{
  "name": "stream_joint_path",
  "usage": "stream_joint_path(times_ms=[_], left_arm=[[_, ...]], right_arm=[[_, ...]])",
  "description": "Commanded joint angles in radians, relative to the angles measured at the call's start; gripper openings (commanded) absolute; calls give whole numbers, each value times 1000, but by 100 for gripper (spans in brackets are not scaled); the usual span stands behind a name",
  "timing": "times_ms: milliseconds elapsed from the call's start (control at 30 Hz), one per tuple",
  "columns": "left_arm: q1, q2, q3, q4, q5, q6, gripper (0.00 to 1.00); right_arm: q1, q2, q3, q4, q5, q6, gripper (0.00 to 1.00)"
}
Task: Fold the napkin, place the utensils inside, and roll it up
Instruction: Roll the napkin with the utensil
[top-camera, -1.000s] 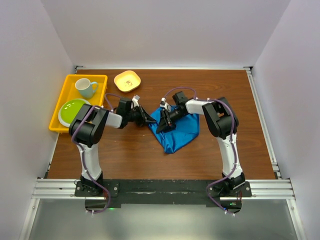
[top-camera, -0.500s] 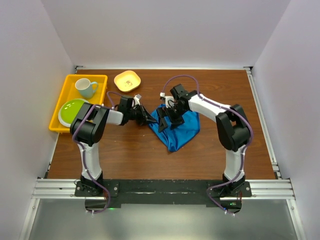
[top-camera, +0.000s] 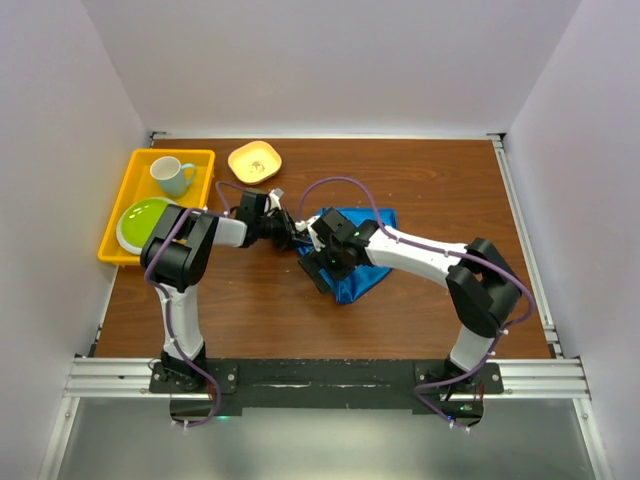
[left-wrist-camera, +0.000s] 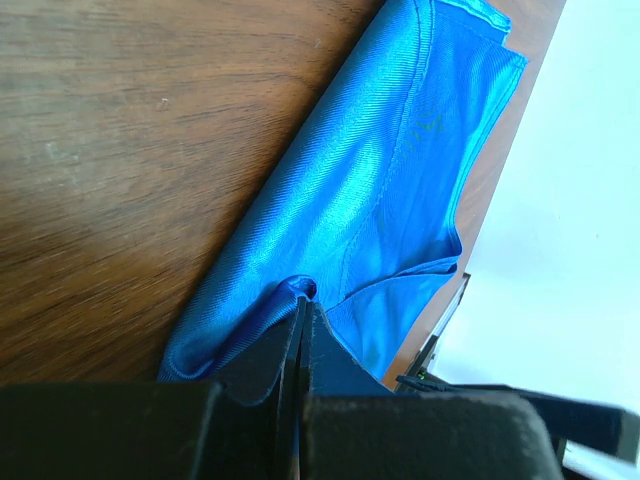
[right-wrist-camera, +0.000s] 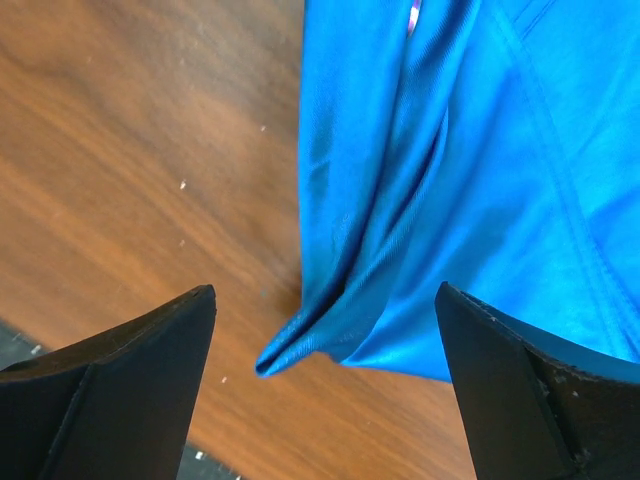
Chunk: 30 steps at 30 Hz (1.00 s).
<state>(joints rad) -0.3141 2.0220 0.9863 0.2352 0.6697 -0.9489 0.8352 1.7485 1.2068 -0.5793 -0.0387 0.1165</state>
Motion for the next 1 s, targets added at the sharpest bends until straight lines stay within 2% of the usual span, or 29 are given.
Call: stream_joint_path(times_ms=[0, 300, 400, 533, 733, 967], left_arm=[[4, 64, -23, -175, -101, 75, 0], [6, 78, 5, -218, -104, 98, 0], [6, 81, 11, -224, -104, 101, 0], [7, 84, 15, -229, -104, 105, 0], [10, 87, 18, -234, -104, 108, 0], [12, 84, 20, -234, -102, 110, 0]], right_arm=[[42, 28, 17, 75, 169, 17, 91], [82, -35, -49, 1, 217, 2, 86], [82, -50, -49, -22, 188, -11, 81], [81, -47, -29, -53, 171, -21, 69], [71, -40, 2, -85, 184, -34, 55], [15, -27, 5, -74, 194, -66, 47]])
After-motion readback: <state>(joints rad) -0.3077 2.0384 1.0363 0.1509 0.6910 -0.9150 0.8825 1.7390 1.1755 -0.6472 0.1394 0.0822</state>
